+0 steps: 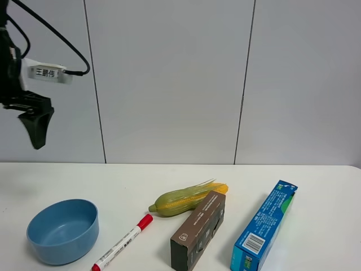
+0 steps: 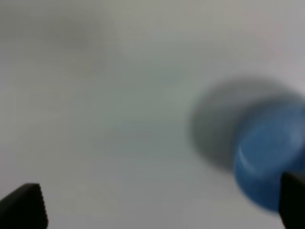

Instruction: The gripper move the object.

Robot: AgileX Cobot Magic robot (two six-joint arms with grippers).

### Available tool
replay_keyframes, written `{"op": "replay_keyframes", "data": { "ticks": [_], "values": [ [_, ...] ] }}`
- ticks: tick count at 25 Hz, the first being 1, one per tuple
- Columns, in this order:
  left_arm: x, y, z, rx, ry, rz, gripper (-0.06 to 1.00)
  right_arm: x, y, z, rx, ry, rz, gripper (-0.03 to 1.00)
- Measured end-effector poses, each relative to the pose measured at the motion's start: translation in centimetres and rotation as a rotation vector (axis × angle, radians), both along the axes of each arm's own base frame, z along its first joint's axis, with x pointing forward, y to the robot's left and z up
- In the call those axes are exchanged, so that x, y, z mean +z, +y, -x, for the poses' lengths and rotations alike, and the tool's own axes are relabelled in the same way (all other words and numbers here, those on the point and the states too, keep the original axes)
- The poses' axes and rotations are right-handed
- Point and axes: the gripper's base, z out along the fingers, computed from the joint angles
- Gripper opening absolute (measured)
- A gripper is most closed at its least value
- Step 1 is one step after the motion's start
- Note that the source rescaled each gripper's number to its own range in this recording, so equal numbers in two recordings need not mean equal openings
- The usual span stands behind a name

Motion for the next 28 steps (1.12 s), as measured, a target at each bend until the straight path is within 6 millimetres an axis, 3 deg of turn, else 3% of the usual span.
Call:
{"op": "replay_keyframes", "data": {
  "ticks": [9, 17, 23, 28],
  "values": [
    [2.9, 3.4, 14.1, 0.129, -0.155, 0.018, 1.00, 0.0, 0.0, 0.0, 0.000, 0.000, 0.000, 1.00],
    [3.0, 6.1, 24.6, 0.293, -0.269, -0.058, 1.00, 0.0, 0.0, 0.0, 0.000, 0.000, 0.000, 1.00],
    [2.8, 5.0, 29.3, 0.315, -0.435, -0.040, 1.00, 0.0, 0.0, 0.0, 0.000, 0.000, 0.000, 1.00],
    [3.2, 4.3, 31.6, 0.315, -0.554, -0.042, 1.00, 0.0, 0.0, 0.0, 0.000, 0.000, 0.000, 1.00]
  ]
}}
